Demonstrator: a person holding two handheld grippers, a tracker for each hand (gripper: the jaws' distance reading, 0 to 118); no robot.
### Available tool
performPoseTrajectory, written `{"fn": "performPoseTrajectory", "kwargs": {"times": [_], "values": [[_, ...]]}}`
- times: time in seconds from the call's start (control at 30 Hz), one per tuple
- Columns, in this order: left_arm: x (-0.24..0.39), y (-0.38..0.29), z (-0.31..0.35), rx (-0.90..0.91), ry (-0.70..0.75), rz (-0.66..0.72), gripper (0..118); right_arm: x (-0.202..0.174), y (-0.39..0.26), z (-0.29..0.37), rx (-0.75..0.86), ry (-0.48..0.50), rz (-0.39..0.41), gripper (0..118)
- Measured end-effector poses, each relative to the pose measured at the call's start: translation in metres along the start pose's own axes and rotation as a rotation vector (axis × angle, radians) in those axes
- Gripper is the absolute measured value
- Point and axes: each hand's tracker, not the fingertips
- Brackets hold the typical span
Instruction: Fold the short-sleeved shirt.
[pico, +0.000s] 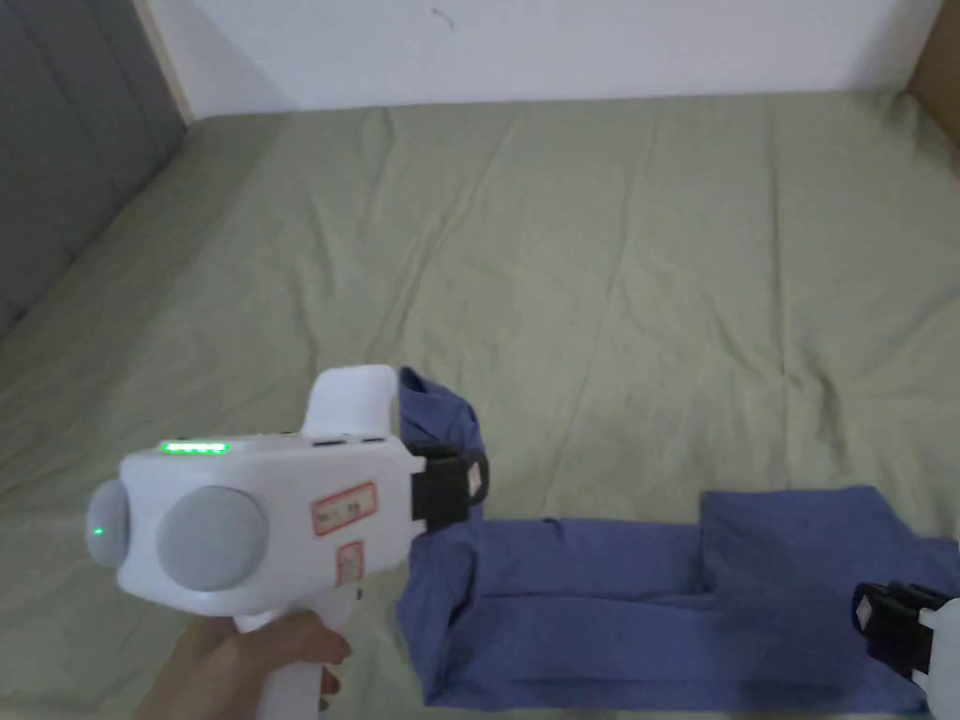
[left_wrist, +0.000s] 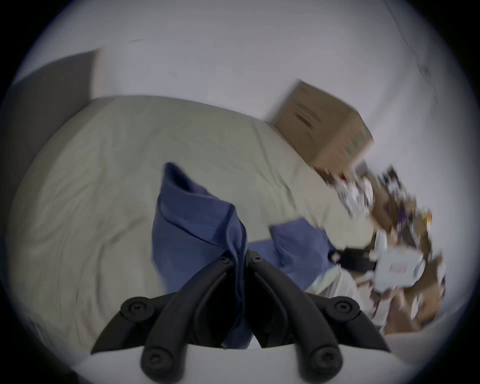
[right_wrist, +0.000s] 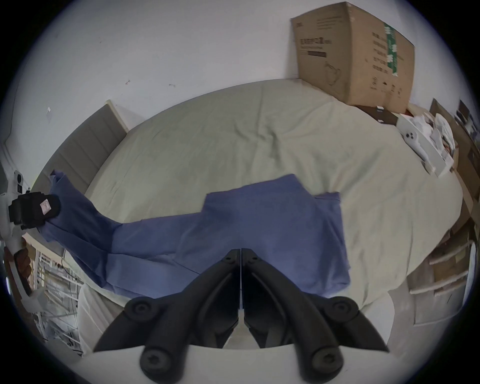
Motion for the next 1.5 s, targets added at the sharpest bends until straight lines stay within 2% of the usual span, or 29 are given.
{"fn": "performPoseTrajectory", "kwargs": {"times": [0.07, 0.17, 0.2, 0.27, 0.3, 0.33, 0.43, 0.47, 0.5, 0.57, 0.6, 0.73, 0.87, 1.0, 1.1, 1.13, 1.23, 1.33, 1.5], "values": [[0.025, -0.009, -0.036, -0.07, -0.009, -0.087, 7, 0.012, -0.006, 0.003, -0.005, -0.019, -0.022, 2], [0.043, -0.031, -0.091, -0.197, -0.086, -0.056, 9, 0.031, -0.017, 0.006, -0.024, -0.042, -0.082, 2], [0.045, -0.038, -0.103, -0.224, -0.096, -0.031, 20, 0.036, -0.019, 0.007, -0.03, -0.047, -0.102, 2], [0.046, -0.05, -0.122, -0.256, -0.086, 0.03, 81, 0.044, -0.025, 0.011, -0.03, -0.065, -0.125, 2], [0.045, -0.053, -0.127, -0.271, -0.085, 0.049, 104, 0.048, -0.027, 0.013, -0.032, -0.075, -0.127, 2], [0.043, -0.056, -0.127, -0.261, -0.09, 0.051, 112, 0.05, -0.028, 0.015, -0.031, -0.083, -0.128, 2], [0.034, -0.051, -0.105, -0.198, -0.091, 0.131, 103, 0.053, -0.029, 0.022, -0.021, -0.082, -0.135, 2], [0.028, -0.049, -0.096, -0.174, -0.099, 0.164, 98, 0.053, -0.029, 0.024, -0.017, -0.078, -0.138, 2], [0.021, -0.047, -0.087, -0.145, -0.128, 0.199, 87, 0.052, -0.027, 0.024, -0.013, -0.074, -0.14, 2], [0.007, -0.041, -0.069, -0.079, -0.12, 0.285, 27, 0.05, -0.025, 0.023, -0.007, -0.063, -0.137, 2], [0.0, -0.041, -0.066, -0.061, -0.105, 0.303, 3, 0.048, -0.025, 0.021, -0.005, -0.057, -0.133, 2], [-0.012, -0.045, -0.076, -0.127, 0.048, 0.266, 1, 0.039, -0.023, 0.014, -0.011, -0.025, -0.113, 2], [-0.006, -0.058, -0.106, -0.191, -0.056, 0.328, 1, 0.037, -0.023, 0.01, -0.014, 0.003, -0.1, 2], [0.015, -0.061, -0.142, -0.289, -0.007, 0.216, 1, 0.04, -0.024, 0.011, -0.019, 0.018, -0.1, 2], [0.036, -0.065, -0.144, -0.306, -0.153, 0.259, 1, 0.044, -0.027, 0.014, -0.018, 0.014, -0.1, 2], [0.046, -0.066, -0.145, -0.32, -0.215, 0.231, 1, 0.045, -0.028, 0.014, -0.02, 0.014, -0.103, 2], [0.071, -0.075, -0.149, -0.376, -0.27, 0.135, 1, 0.048, -0.029, 0.011, -0.03, 0.012, -0.116, 2], [0.081, -0.08, -0.154, -0.402, -0.247, 0.097, 1, 0.049, -0.03, 0.011, -0.034, 0.01, -0.121, 2], [0.058, -0.07, -0.13, -0.321, -0.254, 0.171, 1, 0.05, -0.027, 0.016, -0.022, 0.01, -0.12, 2]]}}
